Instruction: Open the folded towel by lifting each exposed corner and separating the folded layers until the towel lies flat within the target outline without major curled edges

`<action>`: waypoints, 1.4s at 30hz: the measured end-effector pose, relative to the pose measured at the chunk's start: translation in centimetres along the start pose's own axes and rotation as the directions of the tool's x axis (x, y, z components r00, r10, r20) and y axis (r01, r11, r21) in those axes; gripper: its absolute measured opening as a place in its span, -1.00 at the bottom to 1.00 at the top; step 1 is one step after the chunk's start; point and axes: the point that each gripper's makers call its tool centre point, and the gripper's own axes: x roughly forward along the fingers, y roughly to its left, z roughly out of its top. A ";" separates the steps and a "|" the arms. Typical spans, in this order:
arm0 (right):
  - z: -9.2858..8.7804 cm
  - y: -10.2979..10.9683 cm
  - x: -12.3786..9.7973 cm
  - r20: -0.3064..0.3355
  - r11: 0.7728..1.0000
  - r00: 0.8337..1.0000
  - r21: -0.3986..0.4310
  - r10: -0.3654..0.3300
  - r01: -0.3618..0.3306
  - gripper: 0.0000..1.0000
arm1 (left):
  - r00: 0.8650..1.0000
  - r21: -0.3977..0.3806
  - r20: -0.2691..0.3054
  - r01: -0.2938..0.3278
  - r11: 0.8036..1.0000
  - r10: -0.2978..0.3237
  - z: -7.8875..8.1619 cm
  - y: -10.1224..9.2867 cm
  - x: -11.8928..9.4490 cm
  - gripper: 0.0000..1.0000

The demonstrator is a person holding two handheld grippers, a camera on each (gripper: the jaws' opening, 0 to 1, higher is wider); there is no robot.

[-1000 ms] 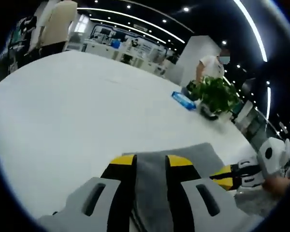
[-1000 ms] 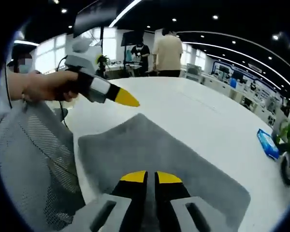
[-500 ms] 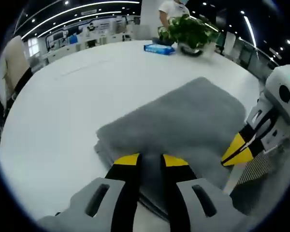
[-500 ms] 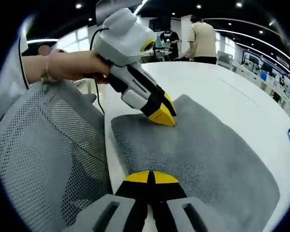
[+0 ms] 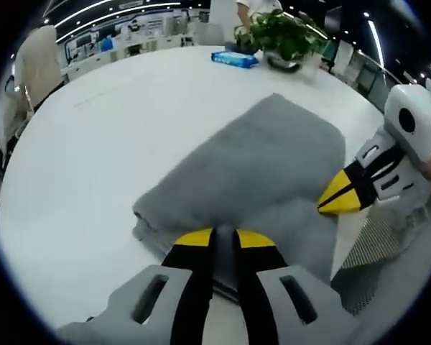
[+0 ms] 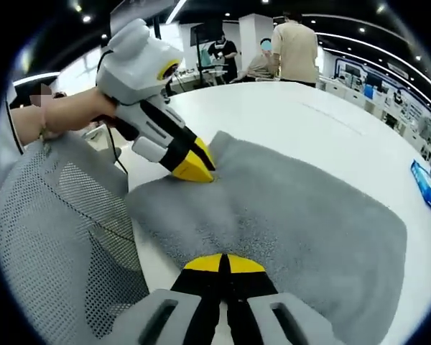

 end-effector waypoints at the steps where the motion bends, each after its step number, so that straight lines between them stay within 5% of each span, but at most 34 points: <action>1: -0.1 -0.3 -0.1 -0.001 1.000 1.000 0.006 -0.011 0.011 -1.00 | 1.000 0.010 -0.005 0.006 1.000 -0.006 -0.1 -0.3 0.0 -0.81; 6: -0.4 -2.1 -0.6 -0.017 0.995 0.996 0.023 -0.093 0.093 -1.00 | 0.998 0.041 -0.029 0.049 0.998 -0.048 -0.3 -1.6 0.1 -0.85; 18: -1.0 -5.3 -1.2 -0.037 0.964 0.967 -0.102 -0.252 0.247 -1.00 | 0.975 0.044 -0.065 0.217 0.975 -0.214 -1.0 -5.6 0.0 -0.92; 24: -0.2 -4.9 -1.7 -0.038 0.966 0.968 -0.089 -0.248 0.244 -1.00 | 0.980 0.116 -0.033 0.200 0.973 -0.198 -0.2 -5.4 -0.2 -0.91; 27: 3.3 -3.3 -2.0 0.138 0.985 0.975 -0.003 -0.171 0.173 -0.82 | 0.983 0.159 0.046 0.169 0.973 -0.178 1.4 -5.0 -0.2 -0.90; 30: 4.2 -1.8 -1.8 0.166 0.993 0.981 -0.038 -0.102 0.110 -0.92 | 0.978 0.209 0.153 0.107 0.972 -0.140 3.4 -4.1 -0.7 -0.85; 34: 3.5 1.5 -0.5 0.118 0.994 0.993 -0.112 0.025 -0.012 -0.95 | 0.980 0.199 0.164 0.075 0.977 -0.109 3.5 -3.0 -0.6 -0.82; 39: 1.9 5.2 0.8 0.028 0.968 0.987 -0.203 0.160 -0.151 -0.97 | 0.987 0.193 0.135 0.060 0.979 -0.087 2.8 -2.5 0.1 -0.72; 42: 1.1 5.6 1.2 0.000 0.957 0.986 -0.240 0.165 -0.160 -0.97 | 0.988 0.210 0.125 0.064 0.976 -0.092 2.4 -2.5 0.5 -0.70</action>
